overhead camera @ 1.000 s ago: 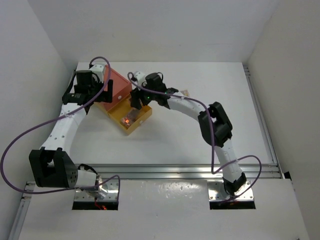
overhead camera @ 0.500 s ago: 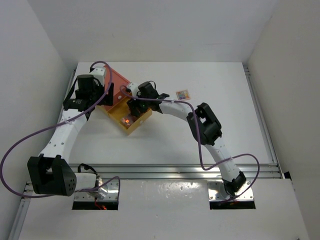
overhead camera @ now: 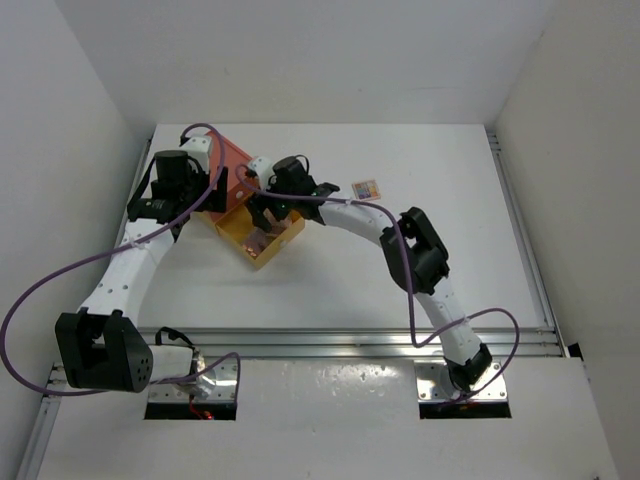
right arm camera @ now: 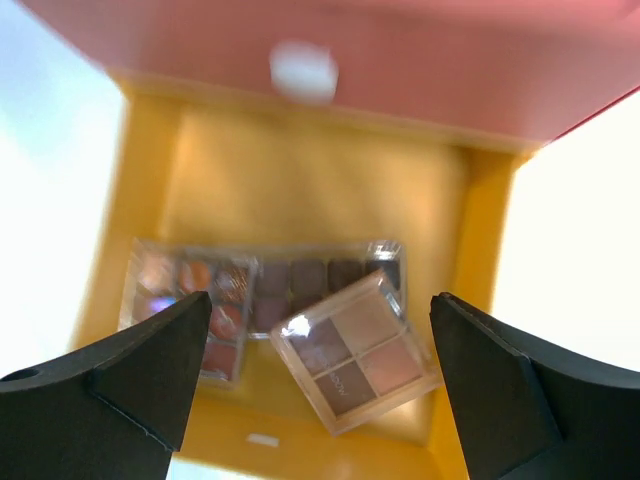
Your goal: Organize the makeup
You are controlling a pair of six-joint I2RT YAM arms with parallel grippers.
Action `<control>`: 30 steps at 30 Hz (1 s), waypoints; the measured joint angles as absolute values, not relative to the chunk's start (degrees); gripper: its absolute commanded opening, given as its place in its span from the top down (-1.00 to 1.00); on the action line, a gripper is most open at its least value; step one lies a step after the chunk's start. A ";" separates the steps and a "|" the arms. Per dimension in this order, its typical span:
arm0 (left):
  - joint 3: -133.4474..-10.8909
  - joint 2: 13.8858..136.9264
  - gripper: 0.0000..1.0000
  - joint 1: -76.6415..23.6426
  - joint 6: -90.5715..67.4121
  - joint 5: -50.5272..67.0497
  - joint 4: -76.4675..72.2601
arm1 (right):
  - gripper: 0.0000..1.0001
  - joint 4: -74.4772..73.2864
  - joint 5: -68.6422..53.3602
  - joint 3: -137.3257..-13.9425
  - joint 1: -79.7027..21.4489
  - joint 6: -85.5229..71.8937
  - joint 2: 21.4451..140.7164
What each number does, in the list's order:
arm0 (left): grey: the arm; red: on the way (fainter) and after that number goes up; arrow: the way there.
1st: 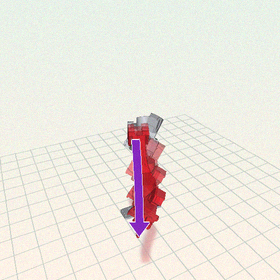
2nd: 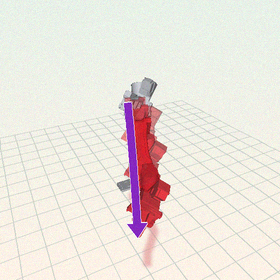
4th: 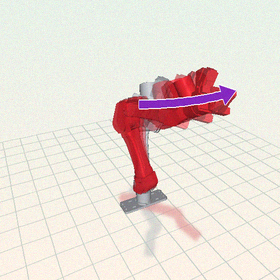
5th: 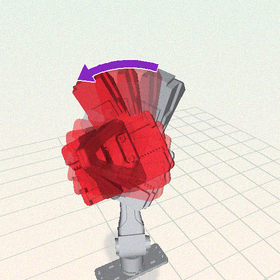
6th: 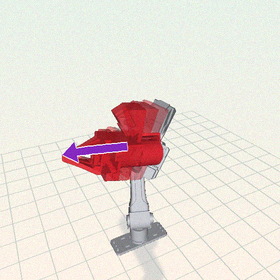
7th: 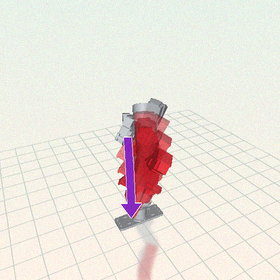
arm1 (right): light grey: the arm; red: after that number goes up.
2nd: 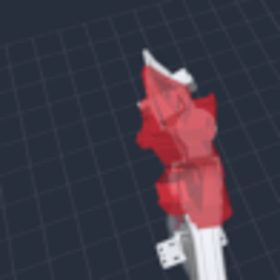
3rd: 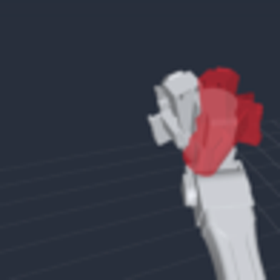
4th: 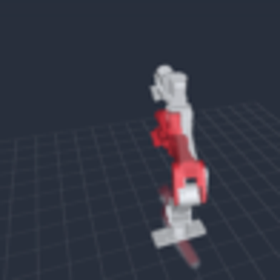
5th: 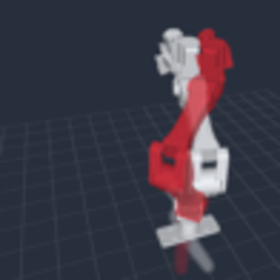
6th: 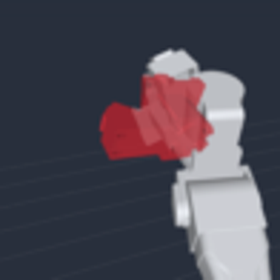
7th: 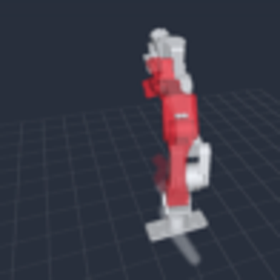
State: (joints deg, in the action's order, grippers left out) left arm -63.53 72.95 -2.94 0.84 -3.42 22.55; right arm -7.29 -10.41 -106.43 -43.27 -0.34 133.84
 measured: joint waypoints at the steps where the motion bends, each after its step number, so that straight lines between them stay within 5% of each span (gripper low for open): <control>1: -63.53 72.95 -1.00 -2.94 0.86 -3.40 22.55 | -0.85 -6.83 -10.26 -106.43 -43.05 -1.06 132.90; 12: -63.53 72.95 -1.00 -2.94 1.23 -2.90 22.55 | -1.00 -15.68 0.78 -111.98 -30.33 -9.56 125.45; 19: -63.55 73.36 -1.00 -2.94 1.23 -2.20 22.57 | -1.00 -30.41 6.26 -116.90 -17.82 -12.84 135.44; 30: -63.59 75.00 -1.00 -2.94 1.26 -1.10 22.63 | -1.00 -36.71 5.56 -119.48 -18.52 -12.64 142.61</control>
State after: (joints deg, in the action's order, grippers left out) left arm -63.59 75.00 -2.94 1.26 -1.10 22.63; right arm -36.71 5.56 -119.48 -18.52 -12.64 142.61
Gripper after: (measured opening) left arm 0.997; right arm 0.996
